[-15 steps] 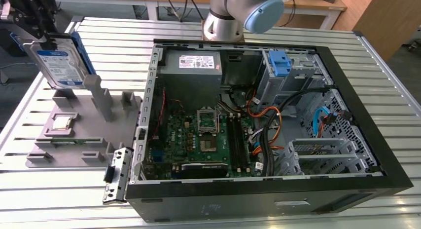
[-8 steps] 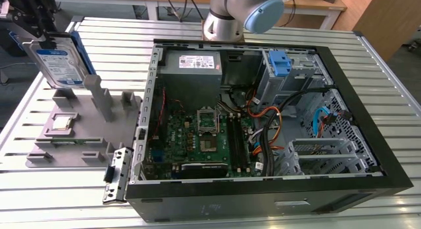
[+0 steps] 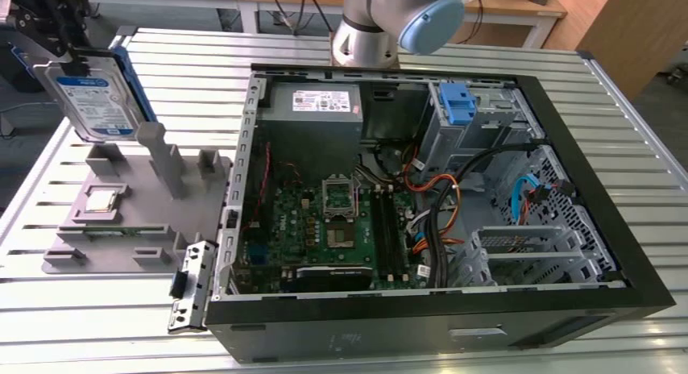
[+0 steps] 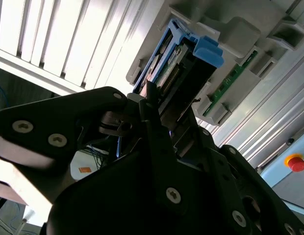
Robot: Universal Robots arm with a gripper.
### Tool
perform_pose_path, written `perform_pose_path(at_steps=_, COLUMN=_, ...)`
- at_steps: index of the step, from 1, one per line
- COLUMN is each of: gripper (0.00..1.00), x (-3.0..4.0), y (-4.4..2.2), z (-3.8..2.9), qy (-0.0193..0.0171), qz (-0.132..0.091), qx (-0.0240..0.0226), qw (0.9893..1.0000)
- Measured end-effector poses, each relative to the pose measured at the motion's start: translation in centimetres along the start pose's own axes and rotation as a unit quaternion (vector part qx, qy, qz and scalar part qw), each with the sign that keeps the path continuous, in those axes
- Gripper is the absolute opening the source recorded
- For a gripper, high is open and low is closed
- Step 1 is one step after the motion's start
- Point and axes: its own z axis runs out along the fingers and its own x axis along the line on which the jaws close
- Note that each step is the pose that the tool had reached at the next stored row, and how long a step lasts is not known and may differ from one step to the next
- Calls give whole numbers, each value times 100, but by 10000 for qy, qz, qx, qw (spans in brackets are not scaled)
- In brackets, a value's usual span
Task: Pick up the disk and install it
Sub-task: 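Pick up the disk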
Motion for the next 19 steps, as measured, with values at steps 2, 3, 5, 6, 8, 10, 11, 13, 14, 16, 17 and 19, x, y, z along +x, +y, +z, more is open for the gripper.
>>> perform_pose_path(at_steps=2, gripper=35, x=0, y=1, z=-16, qy=0, qz=0, qx=0, qw=10000)
perform_pose_path(at_steps=3, gripper=35, x=0, y=1, z=-17, qy=-1, qz=0, qx=1, qw=10000)
perform_pose_path(at_steps=5, gripper=35, x=-1, y=1, z=-24, qy=0, qz=0, qx=0, qw=10000)
perform_pose_path(at_steps=6, gripper=35, x=-1, y=1, z=-28, qy=0, qz=0, qx=-1, qw=10000)
perform_pose_path(at_steps=8, gripper=35, x=-1, y=1, z=-36, qy=0, qz=0, qx=-1, qw=10000)
perform_pose_path(at_steps=10, gripper=35, x=-1, y=1, z=-39, qy=0, qz=0, qx=1, qw=10000)
perform_pose_path(at_steps=11, gripper=35, x=-1, y=1, z=-41, qy=0, qz=0, qx=1, qw=10000)
perform_pose_path(at_steps=13, gripper=35, x=-2, y=1, z=-51, qy=1, qz=0, qx=-2, qw=10000)
perform_pose_path(at_steps=14, gripper=35, x=-2, y=1, z=-57, qy=1, qz=0, qx=-1, qw=10000)
perform_pose_path(at_steps=16, gripper=35, x=-2, y=2, z=-68, qy=0, qz=0, qx=-1, qw=10000)
perform_pose_path(at_steps=17, gripper=35, x=-2, y=2, z=-70, qy=0, qz=0, qx=0, qw=10000)
perform_pose_path(at_steps=19, gripper=35, x=-3, y=2, z=-76, qy=0, qz=0, qx=0, qw=10000)
